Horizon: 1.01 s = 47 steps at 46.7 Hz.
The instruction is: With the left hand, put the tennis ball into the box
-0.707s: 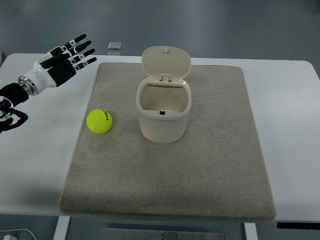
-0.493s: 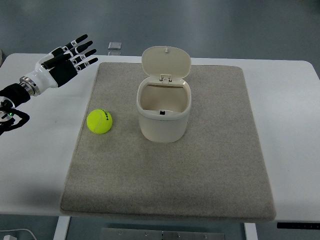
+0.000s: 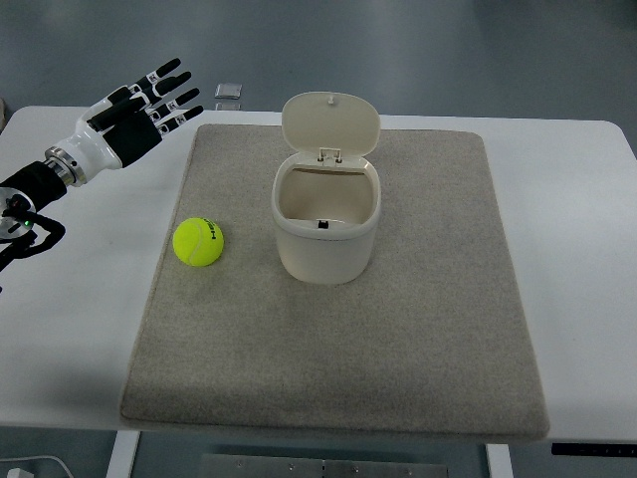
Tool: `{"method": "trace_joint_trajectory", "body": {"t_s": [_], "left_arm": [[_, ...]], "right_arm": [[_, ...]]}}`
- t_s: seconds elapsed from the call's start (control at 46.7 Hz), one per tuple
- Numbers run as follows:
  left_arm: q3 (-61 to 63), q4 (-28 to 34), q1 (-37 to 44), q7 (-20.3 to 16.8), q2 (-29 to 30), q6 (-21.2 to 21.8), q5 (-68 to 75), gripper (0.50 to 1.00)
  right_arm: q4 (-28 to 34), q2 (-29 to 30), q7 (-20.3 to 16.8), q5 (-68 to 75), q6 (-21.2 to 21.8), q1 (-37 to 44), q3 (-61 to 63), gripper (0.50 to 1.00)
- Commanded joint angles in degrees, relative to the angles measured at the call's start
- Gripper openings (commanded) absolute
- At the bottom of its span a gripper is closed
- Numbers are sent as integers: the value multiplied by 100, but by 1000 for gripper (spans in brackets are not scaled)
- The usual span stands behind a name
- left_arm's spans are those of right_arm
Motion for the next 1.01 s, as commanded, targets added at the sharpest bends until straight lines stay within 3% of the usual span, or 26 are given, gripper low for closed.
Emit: {"method": "trace_joint_trajectory", "body": {"t_s": [0.0,0.471,0.814,0.986], "left_arm": [[-15,15,5,1,28,-43,-8,992],[-6,24,-65,-341,353,-60,167,992],[-68,6,-171,-376,855,-490,1635,988],[-76,-116,-171,-596,1056,-614,2434,984]], "right_arm": [[0,0,0,0,-5,0,0,938],[0,0,0,0,4,0,0,938],[0,0,0,0,-5,0,0,938],[0,0,0,0,4,0,0,938]]}}
